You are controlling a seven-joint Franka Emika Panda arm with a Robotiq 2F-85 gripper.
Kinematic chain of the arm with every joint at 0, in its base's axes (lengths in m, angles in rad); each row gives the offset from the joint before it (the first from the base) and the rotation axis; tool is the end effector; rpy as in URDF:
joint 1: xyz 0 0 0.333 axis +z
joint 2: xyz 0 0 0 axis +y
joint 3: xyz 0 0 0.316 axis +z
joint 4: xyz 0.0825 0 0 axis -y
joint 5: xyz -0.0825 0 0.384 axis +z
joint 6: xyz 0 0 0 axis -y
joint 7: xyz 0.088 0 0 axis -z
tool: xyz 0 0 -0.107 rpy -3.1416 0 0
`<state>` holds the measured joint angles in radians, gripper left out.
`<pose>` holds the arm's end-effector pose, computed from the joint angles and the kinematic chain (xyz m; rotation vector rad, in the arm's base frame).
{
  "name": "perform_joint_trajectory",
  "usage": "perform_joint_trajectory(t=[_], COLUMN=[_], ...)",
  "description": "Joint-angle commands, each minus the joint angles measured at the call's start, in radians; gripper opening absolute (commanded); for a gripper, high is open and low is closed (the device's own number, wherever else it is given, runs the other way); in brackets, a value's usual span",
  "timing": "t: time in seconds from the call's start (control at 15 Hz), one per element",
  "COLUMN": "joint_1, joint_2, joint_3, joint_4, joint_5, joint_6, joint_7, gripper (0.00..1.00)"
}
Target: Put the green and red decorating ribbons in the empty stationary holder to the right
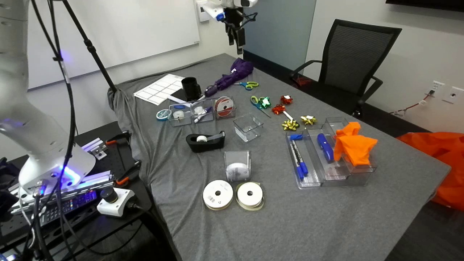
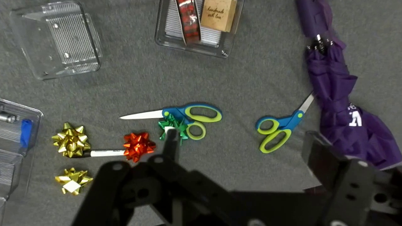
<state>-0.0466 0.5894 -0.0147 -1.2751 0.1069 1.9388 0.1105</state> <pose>0.7307 -0.0350 0.4178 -3.0290 0.3097 -0.1097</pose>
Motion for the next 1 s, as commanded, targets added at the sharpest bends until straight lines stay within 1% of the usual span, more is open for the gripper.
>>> perform_joint_trajectory(t=[0.0, 0.07, 0.33, 0.47, 0.53, 0.67, 0.93], joint_1=[-0.016, -0.02, -0.043, -0.049, -0.039, -0.043, -0.039], joint_2=[0.156, 0.183, 0.296, 0.353, 0.284, 0.305, 0.304], joint_3=[0.001, 0.003, 0.012, 0.001, 0.005, 0.004, 0.005], joint_4=[0.191, 0.219, 0.322, 0.375, 0.286, 0.299, 0.303], joint_5=[0.006, 0.005, -0.003, -0.021, -0.012, -0.013, -0.014], joint_6=[-0.012, 0.002, 0.12, 0.183, 0.152, 0.161, 0.16], joint_7=[-0.019, -0.029, -0.123, -0.143, -0.106, -0.108, -0.107], gripper=[1.0, 1.0, 1.0, 1.0, 1.0, 1.0, 1.0])
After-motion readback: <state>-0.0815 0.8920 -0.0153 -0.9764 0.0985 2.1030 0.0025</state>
